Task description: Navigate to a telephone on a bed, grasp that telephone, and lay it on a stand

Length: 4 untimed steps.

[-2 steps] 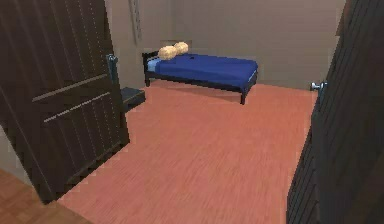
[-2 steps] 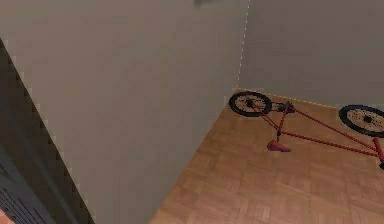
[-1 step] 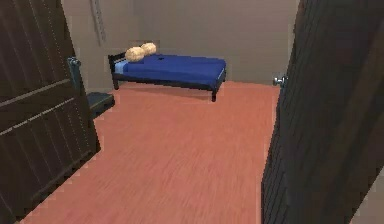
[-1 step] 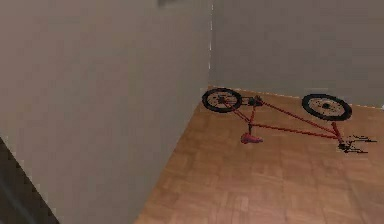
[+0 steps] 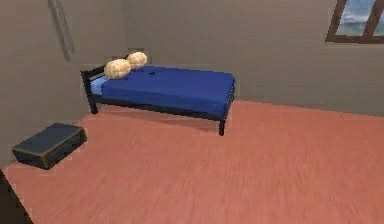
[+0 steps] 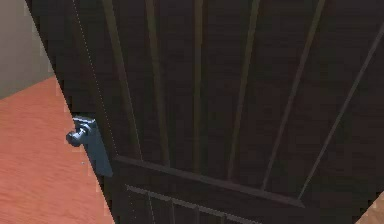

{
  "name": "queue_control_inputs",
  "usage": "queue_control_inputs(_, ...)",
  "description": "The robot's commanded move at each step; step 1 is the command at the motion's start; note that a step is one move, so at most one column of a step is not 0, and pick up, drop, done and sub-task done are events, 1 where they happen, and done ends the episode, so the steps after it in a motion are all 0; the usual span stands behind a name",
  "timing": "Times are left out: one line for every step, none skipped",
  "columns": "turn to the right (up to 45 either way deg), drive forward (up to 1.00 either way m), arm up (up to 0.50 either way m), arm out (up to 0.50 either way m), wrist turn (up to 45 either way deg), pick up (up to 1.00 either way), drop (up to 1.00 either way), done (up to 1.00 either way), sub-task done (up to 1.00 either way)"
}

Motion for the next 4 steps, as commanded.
queue_control_inputs(3.0,0.00,0.00,0.00,0.0,0.00,0.00,0.00,0.00)
queue_control_inputs(0.0,0.15,0.00,0.00,0.0,0.00,0.00,0.00,0.00)
queue_control_inputs(12.0,0.00,0.00,0.00,0.0,0.00,0.00,0.00,0.00)
queue_control_inputs(0.0,0.55,0.00,0.00,0.0,0.00,0.00,0.00,0.00)
